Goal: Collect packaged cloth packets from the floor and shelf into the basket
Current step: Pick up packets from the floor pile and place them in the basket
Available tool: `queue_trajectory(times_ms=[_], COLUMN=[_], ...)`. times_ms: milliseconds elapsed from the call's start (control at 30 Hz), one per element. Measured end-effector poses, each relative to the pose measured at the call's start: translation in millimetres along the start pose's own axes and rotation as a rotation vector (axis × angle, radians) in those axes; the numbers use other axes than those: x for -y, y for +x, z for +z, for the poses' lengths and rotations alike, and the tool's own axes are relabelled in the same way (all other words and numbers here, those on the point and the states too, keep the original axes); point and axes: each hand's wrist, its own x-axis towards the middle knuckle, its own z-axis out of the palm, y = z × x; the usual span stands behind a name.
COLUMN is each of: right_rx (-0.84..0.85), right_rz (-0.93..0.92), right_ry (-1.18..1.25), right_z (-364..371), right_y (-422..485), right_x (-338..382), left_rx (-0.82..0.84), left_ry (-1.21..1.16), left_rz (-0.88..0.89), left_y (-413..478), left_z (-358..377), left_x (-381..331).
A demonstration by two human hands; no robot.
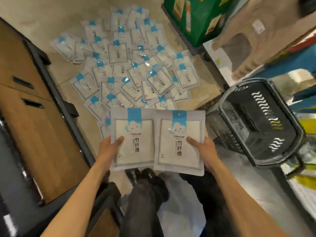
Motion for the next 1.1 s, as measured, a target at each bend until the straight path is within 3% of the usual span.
queue_trajectory(times_ms=[233,500,667,767,933,1100], right_rx=[-0.086,-0.108,-0.084,-0.158,-0.282,-0.271], right_rz=[0.015,0.056,0.137,0.162,0.225,0.265], right_ry=[0.198,0.391,0.466,0.482,0.421,0.504], right_z=[-113,-257,-338,-372,-406,-423], right_y=[-79,-102,-93,-80,-43,12], right_x=[37,23,-9,-25,-46,-57], left_rx=[0.199,0.356,0.401,0.425,0.457,0.462], left_ry=[0.215,0.419,0.505,0.54,0.593,0.668], left_rz=[0.035,0.125,0.097,0.09,0.071,0.07], left_y=[-106,-166,-171,-167,-145,-92], left_z=[85,230,318,368,443,511], left_x=[-80,-128,-133,-133,-138,-143])
